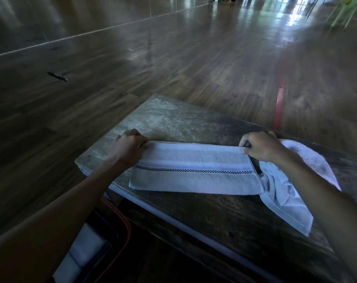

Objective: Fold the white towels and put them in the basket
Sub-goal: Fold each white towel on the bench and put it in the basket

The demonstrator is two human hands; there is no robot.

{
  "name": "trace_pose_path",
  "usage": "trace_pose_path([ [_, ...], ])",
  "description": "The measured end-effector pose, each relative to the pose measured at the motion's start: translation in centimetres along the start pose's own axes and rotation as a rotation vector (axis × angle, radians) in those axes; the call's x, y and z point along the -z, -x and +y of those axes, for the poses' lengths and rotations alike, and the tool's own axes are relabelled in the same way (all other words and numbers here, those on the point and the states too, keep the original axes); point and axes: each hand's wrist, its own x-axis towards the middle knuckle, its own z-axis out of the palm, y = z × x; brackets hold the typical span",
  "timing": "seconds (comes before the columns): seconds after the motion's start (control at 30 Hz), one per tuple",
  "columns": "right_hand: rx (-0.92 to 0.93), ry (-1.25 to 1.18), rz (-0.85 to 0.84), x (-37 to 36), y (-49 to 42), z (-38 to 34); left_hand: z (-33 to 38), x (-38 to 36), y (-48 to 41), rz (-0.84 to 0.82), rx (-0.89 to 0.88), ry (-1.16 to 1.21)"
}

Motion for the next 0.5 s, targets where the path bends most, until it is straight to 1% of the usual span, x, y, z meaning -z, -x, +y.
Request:
trace_pose_path([
  [0.13, 0.027, 0.165, -0.090, 0.2, 0.1, -0.9, -0.4, -0.6, 0.5, -0.040, 0.032, 0.115],
  [0.23, 0.043, 0.228, -0.095, 0.2, 0.2, -1.3, -0.7, -0.4, 0.2, -0.082, 0.050, 0.130],
  [0.33, 0.060, 0.200, -0.076, 0.3, 0.3, -1.4, -0.6, 0.6, -0.2, -0.117, 0.068, 0.147],
  [0.4, 0.062, 0.163, -0.063, 0.8, 0.4, -1.5, -0.6, 1.6, -0.3, -0.170, 0.073, 0.153],
  [0.47, 0.078, 0.120, -0.008, 2.0, 0.5, -1.5, -0.6, 3.0, -0.1, -0.191, 0.080, 0.169],
  [0.5, 0.093, 0.110, 0.041, 2.8, 0.6, -1.6, -0.6, 3.8, -0.1, -0.162, 0.079, 0.163],
])
